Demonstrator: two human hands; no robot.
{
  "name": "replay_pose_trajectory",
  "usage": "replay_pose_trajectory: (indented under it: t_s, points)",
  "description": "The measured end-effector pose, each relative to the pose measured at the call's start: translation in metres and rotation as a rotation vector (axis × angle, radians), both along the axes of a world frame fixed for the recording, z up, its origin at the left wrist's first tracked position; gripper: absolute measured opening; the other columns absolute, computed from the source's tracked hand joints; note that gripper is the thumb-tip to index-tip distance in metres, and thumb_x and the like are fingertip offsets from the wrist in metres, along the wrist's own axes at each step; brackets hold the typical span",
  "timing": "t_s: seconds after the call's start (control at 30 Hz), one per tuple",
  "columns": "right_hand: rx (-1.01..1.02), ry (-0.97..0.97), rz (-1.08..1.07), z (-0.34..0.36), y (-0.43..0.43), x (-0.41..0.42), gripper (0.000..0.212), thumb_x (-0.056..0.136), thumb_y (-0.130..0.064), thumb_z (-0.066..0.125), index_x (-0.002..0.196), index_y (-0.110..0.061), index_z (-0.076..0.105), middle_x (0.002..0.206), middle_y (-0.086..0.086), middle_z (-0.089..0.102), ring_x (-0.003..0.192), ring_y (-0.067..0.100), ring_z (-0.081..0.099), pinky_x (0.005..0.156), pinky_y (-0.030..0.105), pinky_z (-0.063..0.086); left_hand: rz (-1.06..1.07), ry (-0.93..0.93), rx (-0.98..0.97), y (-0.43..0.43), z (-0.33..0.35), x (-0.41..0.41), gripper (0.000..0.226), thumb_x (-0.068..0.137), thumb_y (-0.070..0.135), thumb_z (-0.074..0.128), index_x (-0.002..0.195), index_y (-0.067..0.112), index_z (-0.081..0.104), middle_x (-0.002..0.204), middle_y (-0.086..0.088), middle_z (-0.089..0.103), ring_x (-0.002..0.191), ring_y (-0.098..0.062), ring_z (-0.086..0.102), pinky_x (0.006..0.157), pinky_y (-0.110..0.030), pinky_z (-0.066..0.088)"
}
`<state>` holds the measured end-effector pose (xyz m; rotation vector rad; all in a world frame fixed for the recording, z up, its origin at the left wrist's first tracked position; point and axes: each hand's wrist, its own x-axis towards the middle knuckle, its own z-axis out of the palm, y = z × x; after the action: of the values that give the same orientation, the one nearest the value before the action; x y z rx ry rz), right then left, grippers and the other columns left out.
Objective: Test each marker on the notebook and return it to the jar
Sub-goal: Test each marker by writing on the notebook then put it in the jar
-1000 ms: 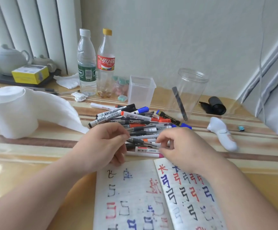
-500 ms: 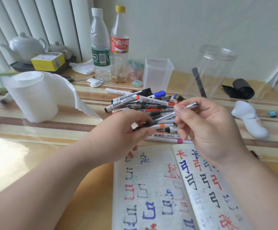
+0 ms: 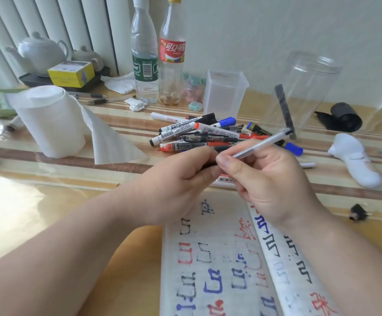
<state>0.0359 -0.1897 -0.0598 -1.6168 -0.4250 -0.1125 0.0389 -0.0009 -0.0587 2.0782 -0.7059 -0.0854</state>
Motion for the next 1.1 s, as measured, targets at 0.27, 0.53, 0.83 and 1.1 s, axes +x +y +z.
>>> replay_pose_trajectory:
  t_s: [0.27, 0.53, 0.83, 1.1]
  points:
    - [0.18, 0.166, -0.053, 0.0, -0.006, 0.005, 0.01, 0.084, -0.022, 0.07, 0.078, -0.018, 0.076, 0.063, 0.019, 0.058, 0.047, 0.015, 0.048, 0.04, 0.021, 0.032, -0.068, 0.182, -0.191, 0.007, -0.002, 0.012, 0.045, 0.102, 0.059, 0.039, 0.112, 0.022, 0.063, 0.064, 0.018, 0.047, 0.056, -0.002, 0.045, 0.065, -0.019, 0.045]
    - [0.045, 0.441, 0.223, -0.006, -0.002, 0.003, 0.019, 0.083, -0.015, 0.062, 0.087, -0.008, 0.079, 0.079, 0.024, 0.072, 0.067, 0.029, 0.069, 0.062, 0.04, 0.06, 0.256, 0.2, -0.014, 0.031, 0.002, 0.031, 0.032, 0.094, 0.056, 0.059, 0.098, 0.025, 0.066, 0.057, 0.013, 0.047, 0.051, -0.007, 0.045, 0.061, -0.03, 0.046]
    - [-0.317, 0.269, 0.027, -0.009, 0.012, 0.005, 0.018, 0.089, 0.002, 0.072, 0.077, -0.012, 0.069, 0.057, 0.003, 0.061, 0.053, 0.03, 0.071, 0.065, 0.068, 0.058, 0.23, 0.111, 0.616, 0.047, -0.001, 0.039, 0.035, 0.068, 0.062, 0.083, 0.073, 0.033, 0.064, 0.061, 0.026, 0.058, 0.05, -0.002, 0.053, 0.046, -0.021, 0.036]
    - [-0.343, 0.239, 0.046, -0.011, 0.017, 0.004, 0.007, 0.081, -0.017, 0.072, 0.079, -0.011, 0.072, 0.063, 0.013, 0.068, 0.052, 0.029, 0.067, 0.054, 0.061, 0.059, 0.226, 0.121, 0.632, 0.043, -0.003, 0.042, 0.041, 0.066, 0.069, 0.082, 0.071, 0.032, 0.065, 0.06, 0.008, 0.065, 0.052, -0.014, 0.061, 0.047, -0.022, 0.042]
